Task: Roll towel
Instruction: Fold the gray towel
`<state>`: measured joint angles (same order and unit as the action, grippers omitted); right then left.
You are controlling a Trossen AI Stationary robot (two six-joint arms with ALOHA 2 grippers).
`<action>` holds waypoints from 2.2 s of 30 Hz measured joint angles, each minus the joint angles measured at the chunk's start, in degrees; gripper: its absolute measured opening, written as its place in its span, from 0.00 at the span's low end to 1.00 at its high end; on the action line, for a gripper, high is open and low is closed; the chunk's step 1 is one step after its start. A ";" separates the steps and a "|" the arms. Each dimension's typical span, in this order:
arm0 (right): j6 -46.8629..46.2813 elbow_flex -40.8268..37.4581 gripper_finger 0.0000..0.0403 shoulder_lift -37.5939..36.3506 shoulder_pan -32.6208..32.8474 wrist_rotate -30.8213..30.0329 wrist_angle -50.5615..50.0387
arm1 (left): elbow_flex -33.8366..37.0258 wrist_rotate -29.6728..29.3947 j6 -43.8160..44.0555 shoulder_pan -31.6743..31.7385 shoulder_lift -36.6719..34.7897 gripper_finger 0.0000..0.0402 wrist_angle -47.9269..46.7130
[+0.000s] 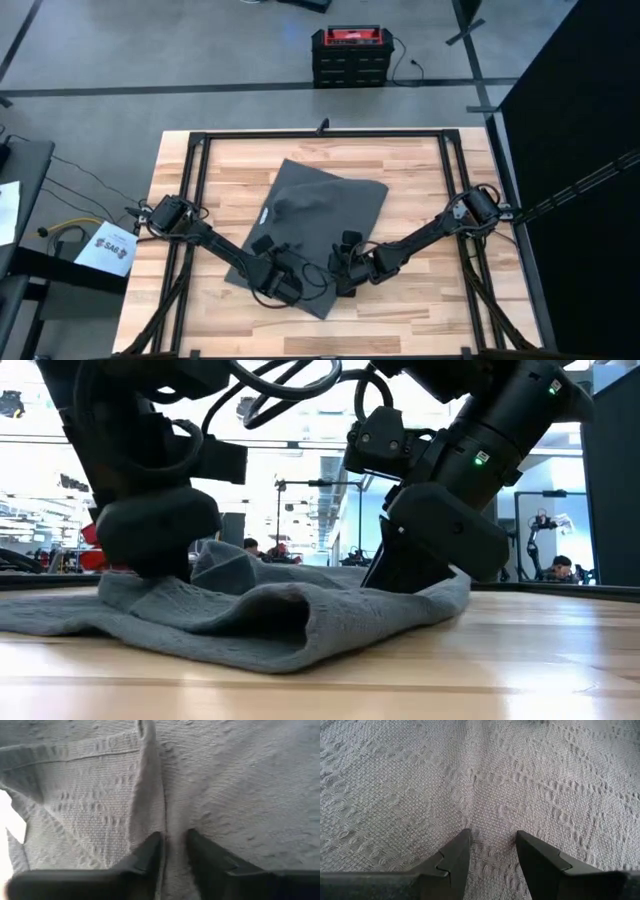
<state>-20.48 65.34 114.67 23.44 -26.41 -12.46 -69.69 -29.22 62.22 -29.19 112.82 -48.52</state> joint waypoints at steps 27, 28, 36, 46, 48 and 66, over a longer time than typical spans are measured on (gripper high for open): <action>0.10 0.00 0.37 -0.07 -0.28 -0.40 -0.44 | 2.57 -15.76 24.72 -13.67 -7.81 0.00 -12.55; 0.10 0.00 0.37 -0.07 -0.28 -0.40 -0.42 | 2.58 -16.67 22.85 -13.07 -7.81 0.01 -12.33; 0.11 0.00 0.37 -0.07 -0.26 -0.40 -0.37 | 2.56 -11.67 0.58 -5.22 -7.81 0.22 0.32; 0.80 -0.04 0.37 -0.02 0.63 -0.75 -0.36 | 2.53 -3.39 -16.17 2.90 -7.81 0.44 1.34; 0.82 -0.04 0.37 -0.02 0.63 -0.75 -0.36 | 3.54 0.15 -20.27 4.00 -7.88 0.44 5.43; 1.46 -0.04 0.37 -0.02 0.48 -0.47 -0.31 | 9.79 0.54 -13.11 3.80 -10.90 0.02 10.84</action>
<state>-19.03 65.30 114.65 23.92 -26.87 -12.78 -59.90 -28.67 49.12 -25.38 101.92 -37.68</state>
